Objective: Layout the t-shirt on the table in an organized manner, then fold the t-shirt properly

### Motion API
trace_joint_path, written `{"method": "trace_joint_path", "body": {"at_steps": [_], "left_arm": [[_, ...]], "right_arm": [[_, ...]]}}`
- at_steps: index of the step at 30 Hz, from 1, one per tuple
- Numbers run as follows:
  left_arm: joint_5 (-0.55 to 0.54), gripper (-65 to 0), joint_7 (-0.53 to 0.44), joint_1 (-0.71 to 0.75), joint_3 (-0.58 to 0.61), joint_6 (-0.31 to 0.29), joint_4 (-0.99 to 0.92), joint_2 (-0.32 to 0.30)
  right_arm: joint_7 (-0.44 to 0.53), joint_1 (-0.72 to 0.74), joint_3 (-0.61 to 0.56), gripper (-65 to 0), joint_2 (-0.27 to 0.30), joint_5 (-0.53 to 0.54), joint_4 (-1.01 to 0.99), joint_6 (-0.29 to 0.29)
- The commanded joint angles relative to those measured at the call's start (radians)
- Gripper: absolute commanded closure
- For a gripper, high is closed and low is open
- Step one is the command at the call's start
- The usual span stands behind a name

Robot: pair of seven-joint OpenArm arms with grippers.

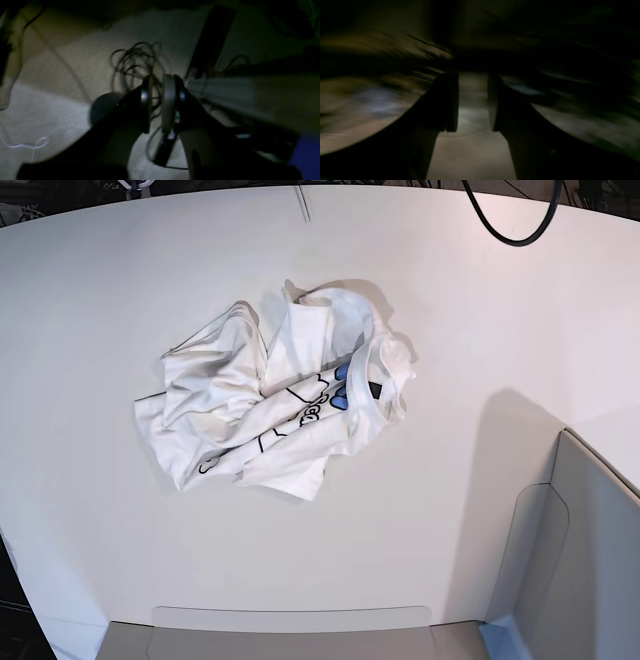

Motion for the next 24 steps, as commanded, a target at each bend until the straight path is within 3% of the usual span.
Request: {"method": "trace_joint_path", "body": {"at_steps": [1,4,7,11,18,24], "left_arm": [[-0.006,-6.5,0.027,0.006,0.003,0.004,-0.004,-0.008],[-0.006,-6.5,0.147,-0.026,0.005,0.004,-0.004,-0.02],[-0.006,-6.5,0.216,-0.046,0.005,0.004,-0.004,-0.024],[-0.006,-6.6,0.285,-0.071,0.005,0.005,-0.004,-0.04],[-0.005,-6.7,0.554,-0.142,0.006,0.008,-0.004,-0.08],[0.017,-6.7,0.673,-0.172,0.006,0.01,-0.004,-0.122]], "right_arm": [[-0.022,-0.01,0.002,-19.6,0.033,-0.004,-0.047,-0.069],[-0.119,-0.004,0.002,-19.6,0.084,-0.004,-0.174,-0.271],[-0.24,0.024,0.002,-19.6,0.107,-0.004,-0.26,-0.383],[-0.372,0.065,0.002,-19.6,0.101,-0.004,-0.283,-0.388],[-0.576,0.143,0.002,-19.6,0.081,-0.004,-0.283,-0.39],[-0.654,0.175,0.002,-19.7,0.079,-0.004,-0.28,-0.396]]}}
